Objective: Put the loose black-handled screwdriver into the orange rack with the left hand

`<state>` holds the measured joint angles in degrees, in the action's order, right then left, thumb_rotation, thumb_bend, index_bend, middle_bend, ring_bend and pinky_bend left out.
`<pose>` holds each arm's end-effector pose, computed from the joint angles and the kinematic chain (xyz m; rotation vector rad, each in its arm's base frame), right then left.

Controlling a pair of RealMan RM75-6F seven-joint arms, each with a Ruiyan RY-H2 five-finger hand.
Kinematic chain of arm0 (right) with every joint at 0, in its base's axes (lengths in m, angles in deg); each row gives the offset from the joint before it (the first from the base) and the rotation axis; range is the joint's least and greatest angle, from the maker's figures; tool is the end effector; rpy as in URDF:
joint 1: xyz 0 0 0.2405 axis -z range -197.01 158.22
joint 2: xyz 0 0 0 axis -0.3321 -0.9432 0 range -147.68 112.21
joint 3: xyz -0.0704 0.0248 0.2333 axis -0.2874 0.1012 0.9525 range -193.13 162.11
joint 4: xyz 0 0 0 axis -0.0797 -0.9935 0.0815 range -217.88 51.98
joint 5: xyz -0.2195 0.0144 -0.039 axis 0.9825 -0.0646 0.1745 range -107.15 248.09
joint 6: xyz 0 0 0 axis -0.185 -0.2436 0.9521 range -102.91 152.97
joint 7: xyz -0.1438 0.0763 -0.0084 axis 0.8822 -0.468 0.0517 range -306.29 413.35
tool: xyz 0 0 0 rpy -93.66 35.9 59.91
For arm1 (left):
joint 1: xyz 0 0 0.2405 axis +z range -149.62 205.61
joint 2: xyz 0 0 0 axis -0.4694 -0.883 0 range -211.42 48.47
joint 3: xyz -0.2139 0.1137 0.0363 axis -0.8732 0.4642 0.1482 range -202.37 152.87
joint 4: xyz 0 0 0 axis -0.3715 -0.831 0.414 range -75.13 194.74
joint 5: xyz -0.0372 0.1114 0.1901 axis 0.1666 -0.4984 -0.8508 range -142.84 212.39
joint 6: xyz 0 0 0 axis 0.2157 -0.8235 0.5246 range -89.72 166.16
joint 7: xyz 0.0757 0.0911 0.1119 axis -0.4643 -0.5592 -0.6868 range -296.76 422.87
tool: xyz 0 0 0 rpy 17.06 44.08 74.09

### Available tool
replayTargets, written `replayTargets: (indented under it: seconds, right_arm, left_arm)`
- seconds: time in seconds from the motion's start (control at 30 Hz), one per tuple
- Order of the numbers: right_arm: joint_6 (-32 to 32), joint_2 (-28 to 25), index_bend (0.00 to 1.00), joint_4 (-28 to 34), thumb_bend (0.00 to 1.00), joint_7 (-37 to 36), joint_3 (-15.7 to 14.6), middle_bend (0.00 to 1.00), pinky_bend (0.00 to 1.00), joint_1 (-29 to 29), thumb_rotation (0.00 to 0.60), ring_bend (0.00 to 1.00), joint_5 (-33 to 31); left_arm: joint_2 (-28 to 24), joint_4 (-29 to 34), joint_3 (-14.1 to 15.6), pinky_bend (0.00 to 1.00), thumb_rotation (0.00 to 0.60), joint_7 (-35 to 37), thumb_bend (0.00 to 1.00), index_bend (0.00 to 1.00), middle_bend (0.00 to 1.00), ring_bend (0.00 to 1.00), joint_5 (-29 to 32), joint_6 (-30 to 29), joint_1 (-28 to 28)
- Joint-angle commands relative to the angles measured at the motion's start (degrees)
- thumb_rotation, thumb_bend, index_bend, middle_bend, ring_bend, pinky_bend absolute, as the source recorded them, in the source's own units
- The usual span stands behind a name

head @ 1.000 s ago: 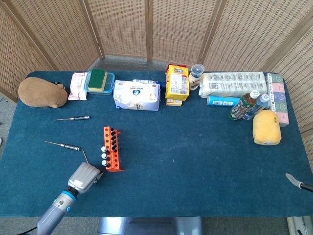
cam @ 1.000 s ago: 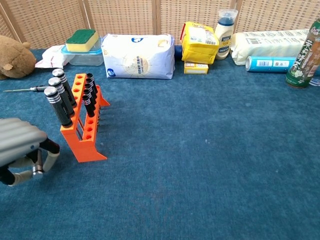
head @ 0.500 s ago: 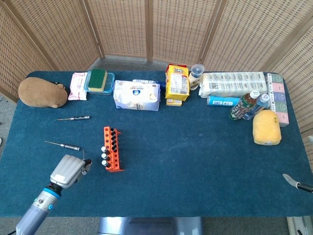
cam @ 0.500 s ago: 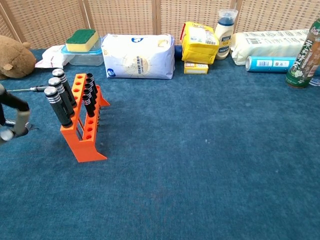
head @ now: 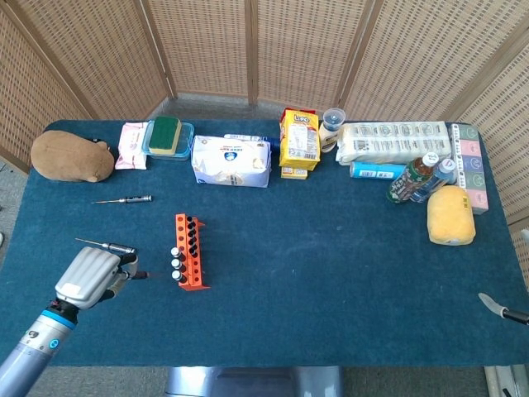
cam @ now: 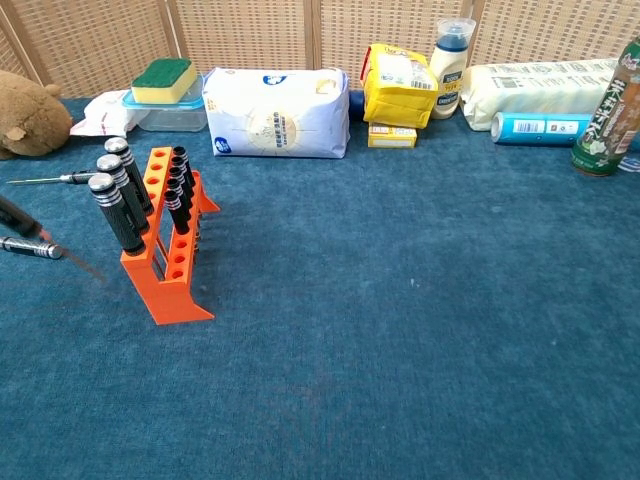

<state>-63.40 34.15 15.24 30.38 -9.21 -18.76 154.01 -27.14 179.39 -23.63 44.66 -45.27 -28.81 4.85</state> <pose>-0.3125 -0.1825 0.2184 1.1307 -1.0725 1.1358 -0.1801 0.2322 0.0984 -1.8341 -0.9537 -0.8374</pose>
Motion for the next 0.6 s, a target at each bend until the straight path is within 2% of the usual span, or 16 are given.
replayTargets:
  seconds: [0.03, 0.23, 0.6]
  right_arm:
    - [0.07, 0.04, 0.01, 0.02, 0.00, 0.16, -0.04, 0.03, 0.00, -0.03, 0.542, 0.01, 0.05]
    - [0.22, 0.15, 0.01, 0.19, 0.00, 0.68, -0.13, 0.03, 0.00, -0.11, 0.543, 0.01, 0.15]
    - [0.59, 0.31, 0.01, 0.32, 0.00, 1.53, -0.10, 0.03, 0.00, -0.31, 0.543, 0.01, -0.14]
  left_arm:
    - [-2.90, 2.29, -0.71, 0.93, 0.600, 1.78, 0.37, 0.57, 1.00, 0.98, -0.11, -0.10, -0.03]
    - [-8.11, 5.67, -2.18, 0.93, 0.600, 3.78, 0.37, 0.57, 1.00, 0.98, 1.36, 1.05, -0.92]
    - [-16.06, 8.28, -8.53, 0.93, 0.600, 12.32, 0.36, 0.57, 1.00, 0.98, 12.90, 10.02, -7.39]
